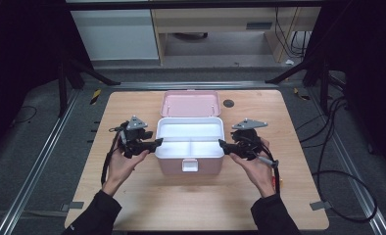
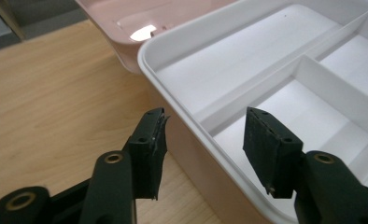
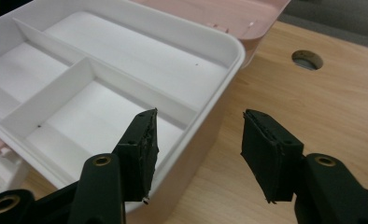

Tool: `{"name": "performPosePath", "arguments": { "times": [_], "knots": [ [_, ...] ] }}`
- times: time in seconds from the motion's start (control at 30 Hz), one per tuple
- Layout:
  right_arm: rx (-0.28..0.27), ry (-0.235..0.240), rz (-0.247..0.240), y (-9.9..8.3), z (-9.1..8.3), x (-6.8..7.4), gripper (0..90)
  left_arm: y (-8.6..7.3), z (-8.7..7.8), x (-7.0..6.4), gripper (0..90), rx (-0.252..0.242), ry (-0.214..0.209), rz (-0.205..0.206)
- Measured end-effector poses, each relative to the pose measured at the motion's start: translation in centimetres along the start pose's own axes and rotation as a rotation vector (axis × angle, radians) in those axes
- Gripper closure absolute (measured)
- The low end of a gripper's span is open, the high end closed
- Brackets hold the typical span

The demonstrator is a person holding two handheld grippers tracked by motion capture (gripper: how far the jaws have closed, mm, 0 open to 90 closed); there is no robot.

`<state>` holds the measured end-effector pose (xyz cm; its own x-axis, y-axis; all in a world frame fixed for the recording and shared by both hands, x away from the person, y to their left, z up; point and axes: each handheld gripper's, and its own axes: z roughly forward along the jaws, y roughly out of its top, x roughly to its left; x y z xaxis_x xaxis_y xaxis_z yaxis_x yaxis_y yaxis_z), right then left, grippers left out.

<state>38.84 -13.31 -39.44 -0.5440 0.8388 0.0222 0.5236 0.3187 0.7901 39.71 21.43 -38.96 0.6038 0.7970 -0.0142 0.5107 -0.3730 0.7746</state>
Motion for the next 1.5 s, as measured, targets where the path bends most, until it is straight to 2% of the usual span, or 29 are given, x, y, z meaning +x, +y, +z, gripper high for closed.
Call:
{"name": "performPosePath", "arguments": {
  "times": [0.07, 0.17, 0.2, 0.23, 0.27, 0.3, 0.33, 0.37, 0.4, 0.43, 0.47, 0.5, 0.53, 0.57, 0.6, 0.67, 0.77, 0.8, 0.9, 1.0, 1.03, 1.1, 1.13, 1.17, 1.2, 1.23, 1.33, 1.4, 1.5],
  "knots": [
    [-0.006, -0.003, -0.017, 0.2, -0.1, -0.3, 43.7, 0.3, -0.3, 0.2, 47.9, -0.004, -0.004, 0.012],
    [-0.028, -0.013, -0.084, 0.9, -0.4, -1.1, 40.3, 1.3, -0.9, 1.0, 47.1, -0.010, -0.058, 0.039],
    [-0.041, 0.020, -0.113, 1.3, -0.4, -1.5, 42.1, 1.9, -0.9, 1.5, 47.2, -0.002, -0.066, 0.073],
    [-0.041, 0.020, -0.113, 1.3, -0.4, -1.5, 42.1, 1.9, -0.9, 1.5, 47.2, -0.002, -0.066, 0.073],
    [-0.044, 0.059, -0.134, 1.9, -0.3, -1.9, 42.6, 2.1, -0.8, 1.7, 47.2, 0.004, -0.080, 0.092],
    [-0.044, 0.059, -0.134, 1.9, -0.3, -1.9, 42.6, 2.4, -0.6, 1.9, 47.2, 0.013, -0.094, 0.106],
    [-0.044, 0.074, -0.200, 2.5, -0.2, -1.9, 43.4, 2.6, -0.5, 2.0, 47.4, 0.019, -0.110, 0.121],
    [-0.044, 0.074, -0.200, 2.5, -0.2, -1.9, 43.4, 2.8, -0.3, 2.2, 47.4, 0.024, -0.130, 0.137],
    [-0.034, 0.073, -0.293, 3.1, -0.1, -1.9, 42.8, 3.3, 0.1, 2.4, 48.5, 0.054, -0.158, 0.167],
    [-0.034, 0.073, -0.293, 3.1, -0.1, -1.9, 42.8, 3.3, 0.1, 2.4, 48.9, 0.054, -0.158, 0.167],
    [-0.021, 0.096, -0.351, 3.8, 0.0, -1.8, 43.0, 3.5, 0.2, 2.4, 49.6, 0.058, -0.165, 0.183],
    [-0.021, 0.096, -0.351, 3.8, 0.0, -1.8, 43.0, 3.7, 0.4, 2.5, 49.6, 0.070, -0.177, 0.198],
    [-0.002, 0.147, -0.387, 4.6, 0.2, -1.8, 44.7, 4.1, 0.8, 2.5, 50.2, 0.101, -0.184, 0.230],
    [-0.002, 0.147, -0.387, 4.6, 0.2, -1.8, 44.7, 4.1, 0.8, 2.5, 50.7, 0.101, -0.184, 0.230],
    [0.012, 0.160, -0.395, 4.8, 0.3, -1.9, 45.1, 4.2, 1.1, 2.5, 50.7, 0.116, -0.179, 0.262],
    [0.063, 0.208, -0.433, 5.7, 0.9, -2.0, 49.2, 4.4, 1.4, 2.5, 53.5, 0.141, -0.191, 0.291],
    [0.084, 0.237, -0.474, 6.0, 1.4, -2.0, 51.5, 4.6, 1.9, 2.2, 53.8, 0.185, -0.206, 0.361],
    [0.125, 0.275, -0.507, 6.2, 2.0, -2.0, 52.0, 4.7, 2.2, 2.0, 54.6, 0.207, -0.219, 0.390],
    [0.186, 0.295, -0.553, 6.4, 3.0, -1.7, 53.7, 4.9, 2.7, 1.8, 54.2, 0.243, -0.229, 0.439],
    [0.215, 0.316, -0.568, 6.4, 3.6, -1.4, 55.2, 5.1, 2.9, 1.7, 55.5, 0.255, -0.254, 0.452],
    [0.253, 0.328, -0.596, 6.5, 4.1, -1.3, 58.3, 5.3, 3.1, 1.5, 57.8, 0.286, -0.269, 0.477],
    [0.267, 0.337, -0.599, 6.5, 4.3, -1.2, 59.8, 5.4, 3.2, 1.4, 58.3, 0.302, -0.276, 0.490],
    [0.307, 0.338, -0.612, 6.6, 4.7, -1.3, 62.5, 5.6, 3.5, 1.0, 59.7, 0.336, -0.267, 0.525],
    [0.307, 0.338, -0.612, 6.6, 4.7, -1.3, 62.5, 5.6, 3.5, 1.0, 60.9, 0.336, -0.267, 0.525],
    [0.342, 0.340, -0.620, 6.7, 5.1, -1.4, 64.9, 5.9, 3.9, 0.8, 61.4, 0.371, -0.265, 0.556],
    [0.354, 0.344, -0.630, 6.7, 5.2, -1.4, 66.7, 5.9, 3.9, 0.8, 62.3, 0.371, -0.265, 0.556],
    [0.370, 0.355, -0.640, 6.9, 5.4, -1.5, 68.7, 6.2, 4.5, 0.6, 64.7, 0.414, -0.271, 0.586],
    [0.406, 0.375, -0.682, 7.0, 5.7, -1.3, 72.4, 6.5, 4.9, 0.6, 68.0, 0.442, -0.277, 0.606],
    [0.435, 0.385, -0.705, 7.1, 6.0, -1.1, 75.0, 6.7, 5.2, 0.6, 71.1, 0.461, -0.274, 0.624]
  ]
}}
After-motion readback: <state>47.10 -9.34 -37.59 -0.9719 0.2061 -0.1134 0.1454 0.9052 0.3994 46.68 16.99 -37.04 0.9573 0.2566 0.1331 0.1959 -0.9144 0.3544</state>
